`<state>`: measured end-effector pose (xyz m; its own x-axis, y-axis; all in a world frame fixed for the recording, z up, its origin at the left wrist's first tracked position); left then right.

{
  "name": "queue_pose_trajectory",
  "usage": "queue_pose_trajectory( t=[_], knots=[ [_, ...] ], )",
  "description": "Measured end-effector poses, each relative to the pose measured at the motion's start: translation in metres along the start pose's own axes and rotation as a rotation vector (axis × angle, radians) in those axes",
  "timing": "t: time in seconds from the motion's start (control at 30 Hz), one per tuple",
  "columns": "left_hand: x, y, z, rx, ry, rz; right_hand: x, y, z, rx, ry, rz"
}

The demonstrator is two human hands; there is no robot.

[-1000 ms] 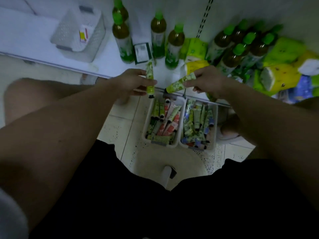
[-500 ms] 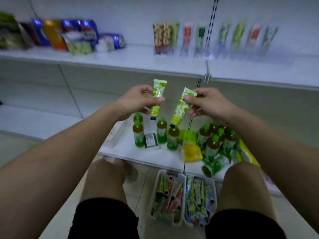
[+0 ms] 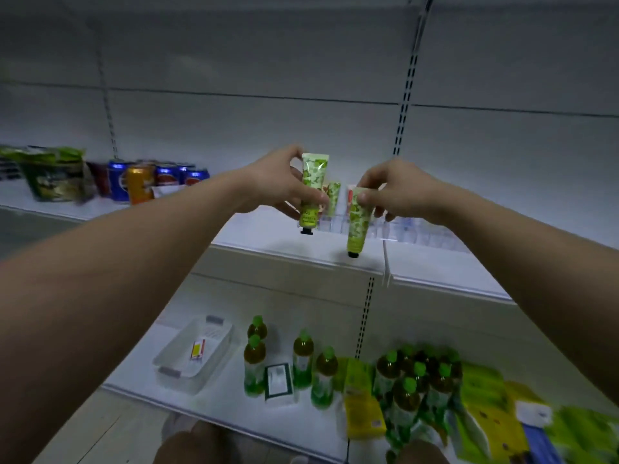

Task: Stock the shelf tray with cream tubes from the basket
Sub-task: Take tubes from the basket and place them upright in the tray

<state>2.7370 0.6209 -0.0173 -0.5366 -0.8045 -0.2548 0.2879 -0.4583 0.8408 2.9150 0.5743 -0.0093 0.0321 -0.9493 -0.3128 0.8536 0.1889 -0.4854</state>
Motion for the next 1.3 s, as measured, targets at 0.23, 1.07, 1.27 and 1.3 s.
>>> queue_pose_trajectory(
  t=[0.23, 1.07, 1.27, 1.3],
  knots=[
    [-0.067, -0.019, 0.022, -0.062, 0.006, 0.0, -0.078, 0.013, 0.0, 0.213, 0.05, 0.011],
    [-0.278, -0.082, 0.042, 0.028, 0.125, -0.158, -0.274, 0.109, -0.05, 0.54, 0.156, -0.001],
    [-0.273, -0.073, 0.034, 0.046, 0.174, -0.202, -0.272, 0.12, -0.067, 0.495, 0.163, -0.104],
    [-0.272, -0.072, 0.032, 0.038, 0.181, -0.198, -0.269, 0.119, -0.066, 0.498, 0.188, -0.111]
  ],
)
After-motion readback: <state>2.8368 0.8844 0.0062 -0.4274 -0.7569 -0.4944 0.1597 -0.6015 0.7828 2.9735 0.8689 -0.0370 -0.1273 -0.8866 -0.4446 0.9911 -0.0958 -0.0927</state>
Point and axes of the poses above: each hand's wrist, its own x-axis away from the middle knuckle, its own z-axis out of the back of the hand, y = z × x, the point moved 6 cm from there along -x, towards the middle knuckle, and after that the axes turned 1 degree about -z, right-handed, at the moved point
